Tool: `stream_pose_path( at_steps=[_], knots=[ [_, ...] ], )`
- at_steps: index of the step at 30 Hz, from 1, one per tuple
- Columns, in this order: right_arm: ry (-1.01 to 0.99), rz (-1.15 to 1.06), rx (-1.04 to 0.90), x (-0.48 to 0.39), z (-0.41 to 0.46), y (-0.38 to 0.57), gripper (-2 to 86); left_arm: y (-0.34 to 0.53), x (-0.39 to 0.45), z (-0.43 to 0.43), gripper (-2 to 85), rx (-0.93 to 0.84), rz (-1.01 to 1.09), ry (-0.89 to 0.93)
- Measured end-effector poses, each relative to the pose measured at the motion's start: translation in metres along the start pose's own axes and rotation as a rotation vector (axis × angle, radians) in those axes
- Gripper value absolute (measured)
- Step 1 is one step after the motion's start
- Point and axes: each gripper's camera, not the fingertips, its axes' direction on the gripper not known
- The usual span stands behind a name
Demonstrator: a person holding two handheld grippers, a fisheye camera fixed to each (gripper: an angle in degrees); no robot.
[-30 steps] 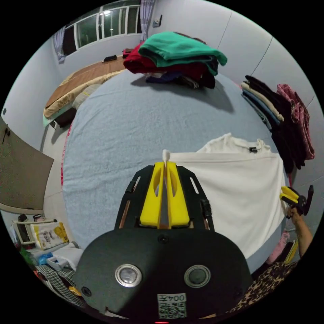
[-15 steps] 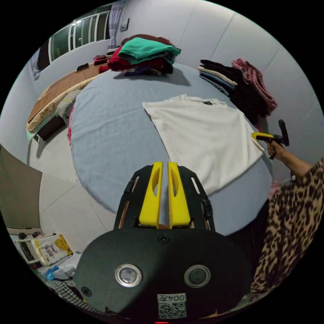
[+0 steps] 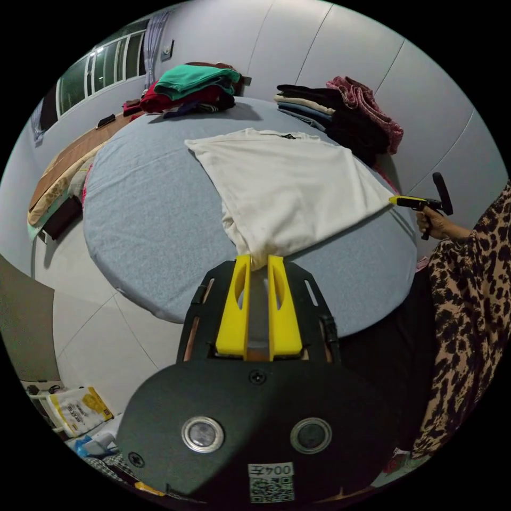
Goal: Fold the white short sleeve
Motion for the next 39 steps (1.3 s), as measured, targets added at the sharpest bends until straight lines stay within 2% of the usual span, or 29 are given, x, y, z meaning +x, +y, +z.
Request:
stream_pose_path(
  at_steps=[9,17,23,27,30,34,39],
  knots=[
    [0.038,0.038,-0.03,0.041,-0.013,0.014,12.0,0.017,-0.017,-0.007,2.1,-0.003,-0.023,0.038],
    [-0.034,-0.073,-0.014,0.038,-0.008,-0.001,10.1,0.016,-0.02,-0.009,2.0,-0.041,-0.066,0.012],
    [-0.059,-0.202,-0.115,0.025,0.001,-0.02,2.8,0.011,-0.026,-0.012,1.6,-0.077,-0.144,0.029],
    [-0.046,-0.291,-0.133,0.026,-0.022,-0.031,-0.2,0.006,-0.042,-0.017,1.4,-0.104,-0.233,0.09],
    [-0.126,-0.236,-0.147,0.044,-0.019,-0.032,-0.5,0.002,-0.037,-0.011,1.3,-0.15,-0.201,0.064],
    [-0.044,-0.29,-0.221,0.025,0.012,-0.03,-0.2,0.0,-0.026,-0.004,1.5,-0.167,-0.166,0.033],
    [-0.058,-0.257,-0.157,0.022,0.012,-0.026,0.9,-0.002,-0.009,-0.002,1.9,-0.172,-0.134,-0.005]
  ],
)
